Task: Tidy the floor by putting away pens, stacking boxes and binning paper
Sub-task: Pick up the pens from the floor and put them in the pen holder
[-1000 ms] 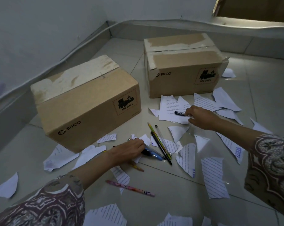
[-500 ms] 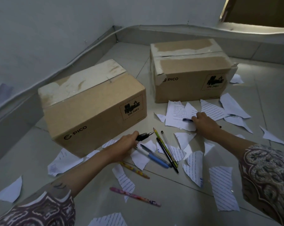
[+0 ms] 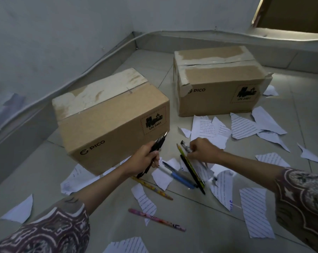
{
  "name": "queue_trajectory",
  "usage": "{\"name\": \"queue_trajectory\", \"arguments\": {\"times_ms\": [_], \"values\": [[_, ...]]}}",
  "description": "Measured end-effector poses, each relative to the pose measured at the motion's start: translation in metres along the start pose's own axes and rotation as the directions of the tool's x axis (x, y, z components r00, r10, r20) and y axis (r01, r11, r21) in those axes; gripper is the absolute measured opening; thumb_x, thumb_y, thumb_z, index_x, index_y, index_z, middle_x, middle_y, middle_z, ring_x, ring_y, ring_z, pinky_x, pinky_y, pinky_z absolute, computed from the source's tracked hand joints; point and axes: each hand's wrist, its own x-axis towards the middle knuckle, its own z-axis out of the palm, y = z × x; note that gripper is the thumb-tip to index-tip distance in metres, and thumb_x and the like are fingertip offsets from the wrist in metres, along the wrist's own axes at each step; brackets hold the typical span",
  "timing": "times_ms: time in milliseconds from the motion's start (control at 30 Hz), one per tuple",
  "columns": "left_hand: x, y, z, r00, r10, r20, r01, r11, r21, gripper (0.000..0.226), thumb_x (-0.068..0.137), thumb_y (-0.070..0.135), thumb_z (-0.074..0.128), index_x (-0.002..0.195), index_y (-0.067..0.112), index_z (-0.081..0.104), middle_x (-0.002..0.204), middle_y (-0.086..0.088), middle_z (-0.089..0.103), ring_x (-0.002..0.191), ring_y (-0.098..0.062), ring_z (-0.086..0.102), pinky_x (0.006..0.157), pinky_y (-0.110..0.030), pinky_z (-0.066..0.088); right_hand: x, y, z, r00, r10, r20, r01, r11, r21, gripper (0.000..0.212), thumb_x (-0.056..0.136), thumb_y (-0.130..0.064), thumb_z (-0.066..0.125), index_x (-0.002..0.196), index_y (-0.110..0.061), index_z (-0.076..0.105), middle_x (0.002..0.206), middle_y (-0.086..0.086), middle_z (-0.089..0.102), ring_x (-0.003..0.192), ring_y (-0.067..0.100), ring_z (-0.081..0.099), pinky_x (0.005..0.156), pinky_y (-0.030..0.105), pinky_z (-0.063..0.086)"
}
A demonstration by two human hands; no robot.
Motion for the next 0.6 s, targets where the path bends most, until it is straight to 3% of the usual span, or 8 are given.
{"name": "queue_trajectory", "arguments": {"times_ms": [167,267,400,533,600], "values": [[-0.004,0.007,0.001,0.999,-0.041,0.033,0.044,0.994,-0.100,0.010,0.097,0.001,0.037,0.096,0.008,0.045,0.083,-0.012,0.059,0.076,-0.021,0.062,0.073,-0.026,0.054,0.001,-0.017,0.019,0.993,0.049,0.109,-0.038,0.994,-0.103,0.049,0.076,-0.011,0.065,0.050,-0.011,0.024,0.052,0.004,0.026,0.048,0.015,0.028,0.046,0.025,0.020],[-0.004,0.006,0.002,0.997,-0.056,0.056,0.063,0.991,-0.116,0.006,0.097,0.003,0.039,0.099,0.005,0.045,0.084,-0.010,0.064,0.083,-0.021,0.065,0.081,-0.030,0.055,-0.003,-0.019,0.024,0.989,0.083,0.119,-0.057,0.978,-0.200,0.047,0.081,-0.013,0.063,0.059,-0.016,0.022,0.065,0.003,0.030,0.067,0.021,0.039,0.048,0.025,0.025],[-0.001,0.004,0.004,0.996,-0.070,0.057,0.076,0.990,-0.123,0.009,0.095,0.005,0.045,0.103,0.002,0.047,0.084,-0.007,0.068,0.084,-0.016,0.066,0.086,-0.032,0.053,-0.007,-0.020,0.029,0.992,0.090,0.092,-0.061,0.959,-0.275,0.047,0.082,-0.010,0.060,0.061,-0.017,0.019,0.097,0.021,0.050,0.091,0.033,0.053,0.066,0.030,0.033],[0.005,0.009,0.006,0.998,-0.050,0.040,0.054,0.993,-0.101,0.015,0.093,0.005,0.049,0.099,0.019,0.052,0.083,-0.002,0.069,0.086,-0.006,0.067,0.085,-0.026,0.050,-0.011,-0.023,0.034,0.995,0.054,0.080,-0.028,0.952,-0.304,0.046,0.087,-0.010,0.054,0.060,-0.017,0.018,0.080,0.011,0.045,0.087,0.030,0.051,0.068,0.031,0.032],[0.009,0.012,0.006,0.999,-0.037,0.038,0.041,0.993,-0.109,0.019,0.093,0.005,0.050,0.096,0.023,0.053,0.083,-0.002,0.069,0.080,0.001,0.067,0.079,-0.020,0.049,-0.013,-0.025,0.038,0.996,0.025,0.090,0.007,0.942,-0.336,0.036,0.089,-0.006,0.047,0.061,-0.014,0.026,0.092,0.017,0.051,0.094,0.033,0.054,0.069,0.033,0.033]]}}
